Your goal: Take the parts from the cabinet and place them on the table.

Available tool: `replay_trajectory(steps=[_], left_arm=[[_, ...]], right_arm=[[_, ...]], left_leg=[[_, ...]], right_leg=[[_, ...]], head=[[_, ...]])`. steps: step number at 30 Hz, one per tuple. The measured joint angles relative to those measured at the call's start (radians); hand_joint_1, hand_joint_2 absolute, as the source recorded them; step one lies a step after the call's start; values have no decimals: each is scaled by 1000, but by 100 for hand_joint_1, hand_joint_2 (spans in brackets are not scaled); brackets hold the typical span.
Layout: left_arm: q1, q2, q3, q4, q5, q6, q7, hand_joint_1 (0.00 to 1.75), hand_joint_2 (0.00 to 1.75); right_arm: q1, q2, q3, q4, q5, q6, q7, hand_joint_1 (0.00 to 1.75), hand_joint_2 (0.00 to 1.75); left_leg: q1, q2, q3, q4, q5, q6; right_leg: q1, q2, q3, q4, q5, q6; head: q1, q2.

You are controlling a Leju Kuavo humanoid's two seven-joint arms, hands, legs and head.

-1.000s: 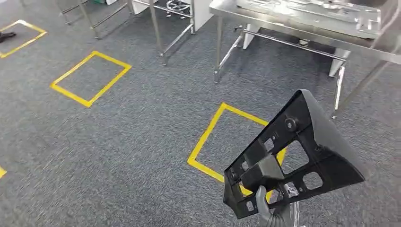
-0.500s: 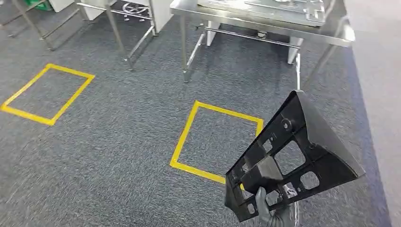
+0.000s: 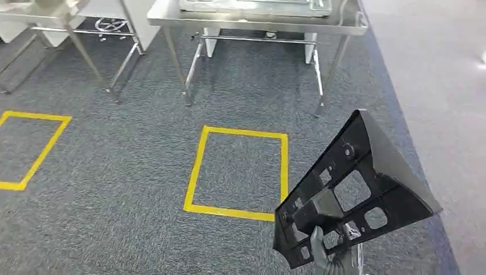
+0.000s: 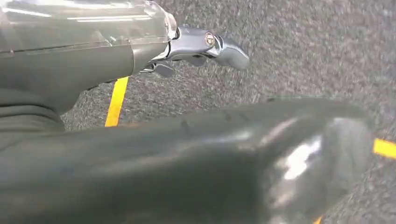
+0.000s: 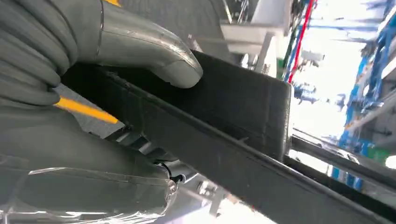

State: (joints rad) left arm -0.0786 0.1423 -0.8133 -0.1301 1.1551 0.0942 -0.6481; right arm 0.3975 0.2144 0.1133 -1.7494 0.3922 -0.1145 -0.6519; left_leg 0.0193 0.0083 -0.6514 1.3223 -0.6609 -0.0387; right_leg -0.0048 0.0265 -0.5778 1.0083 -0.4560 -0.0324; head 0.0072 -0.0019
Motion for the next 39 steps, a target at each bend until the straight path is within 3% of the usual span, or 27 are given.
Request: replay_trajectory(steps=[1,3,5,6,10,12,15,17,18,19,20,21,22,23,24,25,26,27,28,29,30,32,33,34,35,37,39], left_arm=[[0,0,-2,0,8,0,-1,0,0],[-2,0,-11,1,20,0,-4,0,0],[-2,0,-16,1,24,0,-6,0,0],[-3,0,-19,2,27,0,-6,0,0],[-4,-4,-28,2,30,2,-6,0,0],[-2,-8,-37,2,33,3,-6,0,0],[1,-8,-44,3,39,3,-5,0,0],[6,-8,-48,4,40,3,-3,0,0],[7,-8,-48,4,40,3,-3,0,0],[8,-10,-48,4,41,3,-2,0,0],[8,-12,-49,4,42,3,-2,0,0],[8,-14,-50,5,44,3,0,0,0],[9,-15,-52,6,47,5,3,0,0],[6,-15,-55,6,47,6,4,0,0],[6,-14,-57,7,47,6,5,0,0],[5,-15,-57,7,47,6,6,0,0],[-1,-15,-58,7,48,6,6,0,0],[-3,-15,-59,7,50,6,7,0,0],[-6,-16,-61,7,50,6,8,0,0],[-6,-16,-64,7,52,6,9,0,0],[-2,-16,-66,7,55,6,10,0,0],[5,-16,-68,8,60,6,12,0,0],[8,-16,-69,9,61,6,14,0,0],[10,-16,-71,10,62,6,16,0,0],[11,-15,-72,11,63,6,18,0,0],[15,-10,-72,15,63,6,18,0,0],[14,-11,-73,15,65,6,19,0,0]], right_arm=[[1,0,0,0,6,-12,9,175,175],[3,0,0,0,25,-42,34,175,175],[4,0,0,0,34,-57,45,175,175],[5,0,0,0,39,-67,50,175,175],[7,5,0,-2,55,-97,62,175,175],[7,5,0,-5,60,-104,65,175,175],[9,6,0,-8,65,-111,71,175,175],[14,6,0,-8,68,-117,72,175,175],[14,6,0,-8,69,-119,72,175,175],[14,6,0,-8,72,-121,72,175,175],[14,6,0,-8,74,-122,72,175,175],[16,6,0,-8,75,-123,72,175,175],[15,6,0,-7,75,-127,73,175,175],[16,6,-1,-8,78,-128,74,175,175],[22,9,-1,-13,79,-133,73,175,175],[22,11,-1,-14,79,-137,74,175,175],[20,14,-1,-15,79,-140,74,175,175],[21,15,-2,-15,79,-142,74,175,175],[19,16,-2,-16,80,-143,74,175,175],[20,17,-2,-16,80,-143,75,175,175],[21,17,-2,-15,80,-145,76,175,175],[22,19,-2,-15,81,-150,79,175,175],[22,20,-2,-15,81,-154,81,175,175],[22,21,-2,-15,82,-156,83,175,175],[22,22,-2,-15,82,-157,85,175,175],[21,23,-2,-13,82,-158,86,175,175],[23,27,-3,-14,83,-158,87,175,175]], left_leg=[[0,0,1,-17,31,1],[0,-1,61,-165,131,5],[0,-6,108,-272,176,10],[-4,-15,121,-295,146,15],[-6,-12,133,-312,138,49],[-2,-8,165,-322,135,58],[-2,-4,190,-328,113,61],[-1,-3,219,-331,91,59],[-1,-3,232,-333,81,57],[0,-3,259,-337,62,55],[0,-2,280,-342,46,51],[0,1,297,-348,29,46],[-3,2,320,-347,14,38],[-4,4,320,-361,8,28],[-5,8,350,-382,9,22],[-5,8,344,-369,36,15],[-6,6,312,-299,74,6],[-5,2,261,-196,113,8],[-5,1,201,-107,129,8],[-5,0,139,-41,104,6],[-5,0,96,-16,42,6],[-8,0,38,-28,-89,7],[-8,0,20,-54,-117,9],[-9,0,9,-95,-102,13],[-12,0,3,-154,-35,22],[-26,-7,-4,-258,213,45],[-30,-12,18,-265,213,52]], right_leg=[[0,15,3,1,-8,-2],[-1,28,14,7,-20,3],[-1,33,21,15,-31,8],[4,34,20,20,-38,16],[2,36,25,35,-37,42],[2,-5,6,84,-50,49],[-6,-20,-140,272,-98,65],[-9,-22,-198,291,-119,67],[-9,-23,-201,267,-114,66],[-8,-24,-189,195,-87,62],[-7,-27,-175,128,-40,55],[-3,-35,-167,71,72,41],[10,-40,-177,80,108,38],[14,-41,-165,76,87,28],[12,-38,-159,70,77,20],[12,-34,-144,65,67,11],[5,-28,-120,51,61,5],[4,-27,-96,36,51,1],[3,-28,-74,25,39,-5],[4,-25,-51,16,25,-8],[4,-21,-28,12,10,-11],[6,-9,19,10,-23,-12],[9,-4,41,10,-39,-12],[12,-2,63,10,-55,-12],[17,-1,85,9,-72,-12],[23,1,111,18,-104,-10],[19,9,131,7,-125,5]], head=[[0,0],[0,0],[0,0],[0,0],[-3,0],[3,0],[4,0],[4,0],[3,0],[4,0],[4,0],[5,0],[0,0],[2,0],[1,0],[2,0],[-1,0],[1,0],[-6,0],[-4,0],[-6,0],[-5,0],[-6,0],[-5,0],[-5,0],[-2,0],[-3,0]])
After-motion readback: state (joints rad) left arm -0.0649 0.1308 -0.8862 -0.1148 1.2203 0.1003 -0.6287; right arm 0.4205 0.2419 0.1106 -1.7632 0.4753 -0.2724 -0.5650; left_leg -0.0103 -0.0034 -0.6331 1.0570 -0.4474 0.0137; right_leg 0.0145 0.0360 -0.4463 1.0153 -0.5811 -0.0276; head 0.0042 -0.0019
